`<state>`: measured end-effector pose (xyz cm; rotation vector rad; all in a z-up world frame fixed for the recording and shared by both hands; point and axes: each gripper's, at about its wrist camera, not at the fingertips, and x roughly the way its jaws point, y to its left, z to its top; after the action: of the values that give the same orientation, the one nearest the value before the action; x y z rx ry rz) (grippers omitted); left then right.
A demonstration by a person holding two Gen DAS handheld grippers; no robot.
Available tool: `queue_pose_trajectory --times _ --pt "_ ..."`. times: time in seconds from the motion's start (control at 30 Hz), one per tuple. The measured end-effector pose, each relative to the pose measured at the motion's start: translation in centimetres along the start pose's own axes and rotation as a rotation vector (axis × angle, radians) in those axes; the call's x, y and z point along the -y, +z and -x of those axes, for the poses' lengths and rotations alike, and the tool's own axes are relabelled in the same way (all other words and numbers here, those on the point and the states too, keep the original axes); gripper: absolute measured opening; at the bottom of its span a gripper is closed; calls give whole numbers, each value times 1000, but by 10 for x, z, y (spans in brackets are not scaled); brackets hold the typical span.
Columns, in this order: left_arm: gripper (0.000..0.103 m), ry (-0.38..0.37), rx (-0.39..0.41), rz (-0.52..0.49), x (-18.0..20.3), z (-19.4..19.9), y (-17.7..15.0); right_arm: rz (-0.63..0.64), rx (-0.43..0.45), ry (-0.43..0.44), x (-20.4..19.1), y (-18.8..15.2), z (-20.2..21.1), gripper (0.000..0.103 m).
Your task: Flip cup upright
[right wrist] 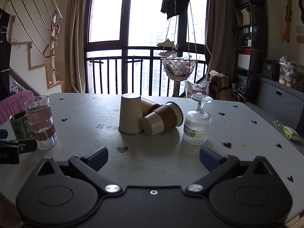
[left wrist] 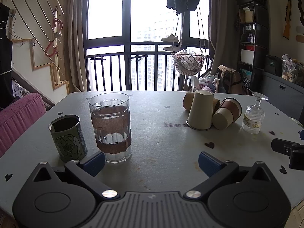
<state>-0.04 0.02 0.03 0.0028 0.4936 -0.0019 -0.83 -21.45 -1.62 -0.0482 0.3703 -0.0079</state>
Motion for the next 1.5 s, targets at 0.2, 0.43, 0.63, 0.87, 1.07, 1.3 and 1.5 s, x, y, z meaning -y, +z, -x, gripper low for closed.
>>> queue_pose_trajectory --times 0.2,0.43,0.63,0.87,1.07,1.3,1.5 --pt "103 0 0 -1 0 0 0 0 -1 0 0 0 -1 103" --pt "103 1 0 0 0 0 0 0 0 0 0 0 -1 103" --pt "103 -1 0 -1 0 0 0 0 -1 0 0 -1 -1 103" --pt "103 -1 -1 -1 0 1 0 0 -2 0 0 -1 -2 103" --pt "103 -1 -1 -1 0 0 0 0 -1 -1 1 -1 -2 103" --pt "103 -1 -2 -1 0 1 0 0 -2 0 1 -1 -3 103" --pt "103 0 -3 -2 0 0 0 0 -5 2 1 -1 -4 103"
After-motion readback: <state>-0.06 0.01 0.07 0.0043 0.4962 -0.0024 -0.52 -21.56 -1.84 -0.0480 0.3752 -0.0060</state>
